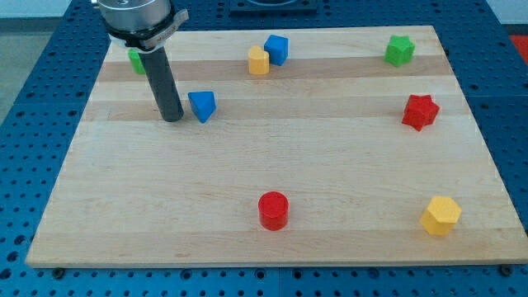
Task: Slide the triangle diagonally towards the yellow heart
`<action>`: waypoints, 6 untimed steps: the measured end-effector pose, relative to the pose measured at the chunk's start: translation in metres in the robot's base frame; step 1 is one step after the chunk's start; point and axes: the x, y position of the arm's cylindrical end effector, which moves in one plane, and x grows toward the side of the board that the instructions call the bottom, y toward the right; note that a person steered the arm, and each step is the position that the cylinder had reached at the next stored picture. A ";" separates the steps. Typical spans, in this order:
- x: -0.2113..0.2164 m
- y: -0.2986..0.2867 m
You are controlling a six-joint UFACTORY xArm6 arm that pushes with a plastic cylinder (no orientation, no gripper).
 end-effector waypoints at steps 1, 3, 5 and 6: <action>-0.003 0.013; -0.089 0.054; -0.073 0.034; -0.037 -0.010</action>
